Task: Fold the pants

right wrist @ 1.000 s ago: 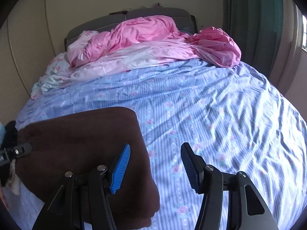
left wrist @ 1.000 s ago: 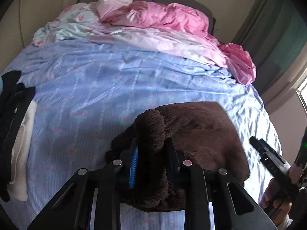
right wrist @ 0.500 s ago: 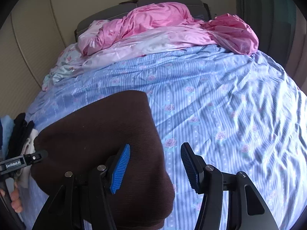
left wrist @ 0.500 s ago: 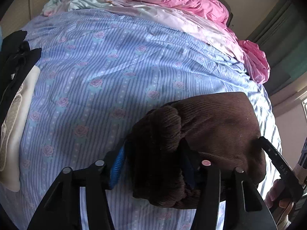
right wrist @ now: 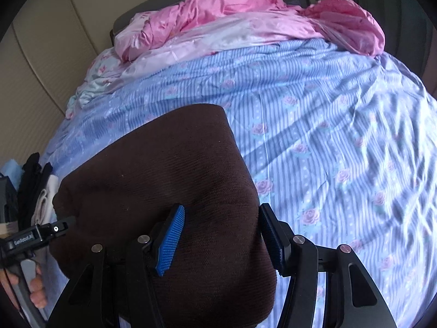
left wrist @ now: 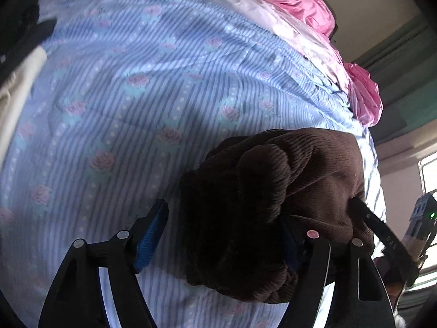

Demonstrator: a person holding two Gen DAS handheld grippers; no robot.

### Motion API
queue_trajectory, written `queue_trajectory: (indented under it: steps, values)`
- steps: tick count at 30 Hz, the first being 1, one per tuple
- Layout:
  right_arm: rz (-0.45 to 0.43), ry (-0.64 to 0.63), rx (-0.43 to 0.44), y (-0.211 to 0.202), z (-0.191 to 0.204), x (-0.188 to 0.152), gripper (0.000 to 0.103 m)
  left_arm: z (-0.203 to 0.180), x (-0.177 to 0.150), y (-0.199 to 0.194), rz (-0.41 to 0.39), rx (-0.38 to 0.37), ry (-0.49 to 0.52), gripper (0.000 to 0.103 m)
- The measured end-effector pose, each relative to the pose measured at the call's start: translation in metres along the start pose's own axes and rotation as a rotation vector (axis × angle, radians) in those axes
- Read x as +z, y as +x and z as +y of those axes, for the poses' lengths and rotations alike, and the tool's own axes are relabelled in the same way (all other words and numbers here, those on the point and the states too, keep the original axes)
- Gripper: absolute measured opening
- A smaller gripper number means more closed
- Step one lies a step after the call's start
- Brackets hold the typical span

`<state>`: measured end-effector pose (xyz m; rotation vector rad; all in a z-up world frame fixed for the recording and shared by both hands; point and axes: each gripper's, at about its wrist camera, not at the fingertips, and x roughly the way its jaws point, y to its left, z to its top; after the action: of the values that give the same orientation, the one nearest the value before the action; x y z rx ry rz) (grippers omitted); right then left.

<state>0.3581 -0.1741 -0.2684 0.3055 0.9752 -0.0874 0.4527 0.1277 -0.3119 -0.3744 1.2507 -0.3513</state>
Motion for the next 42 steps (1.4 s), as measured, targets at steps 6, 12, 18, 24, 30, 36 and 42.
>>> queue_trajectory:
  steps: [6, 12, 18, 24, 30, 36, 42]
  values:
    - [0.025, 0.021, 0.006, 0.014, -0.004, -0.002, 0.062, 0.007, -0.002, 0.012, 0.011, -0.047, -0.04, 0.077]
    - [0.062, 0.089, 0.039, 0.031, -0.016, -0.004, 0.065, 0.007, -0.005, 0.027, 0.017, -0.106, -0.068, 0.077]
    - [0.083, 0.103, 0.045, 0.041, -0.018, -0.002, 0.065, 0.009, -0.003, 0.036, 0.024, -0.144, -0.141, 0.076]
    - [0.085, 0.1, 0.059, 0.04, -0.016, -0.001, 0.056, 0.009, -0.002, 0.031, 0.036, -0.143, -0.196, 0.066]
    - [0.055, 0.083, 0.073, 0.021, -0.01, -0.001, 0.036, 0.002, -0.003, 0.02, 0.033, -0.143, -0.227, 0.057]
    - [0.001, 0.09, 0.084, -0.014, -0.009, 0.002, 0.031, -0.019, -0.012, -0.004, -0.026, -0.122, -0.186, 0.051]
    - [-0.055, 0.093, 0.078, -0.068, -0.021, -0.001, 0.031, -0.06, -0.034, -0.047, -0.079, -0.138, -0.1, 0.051]
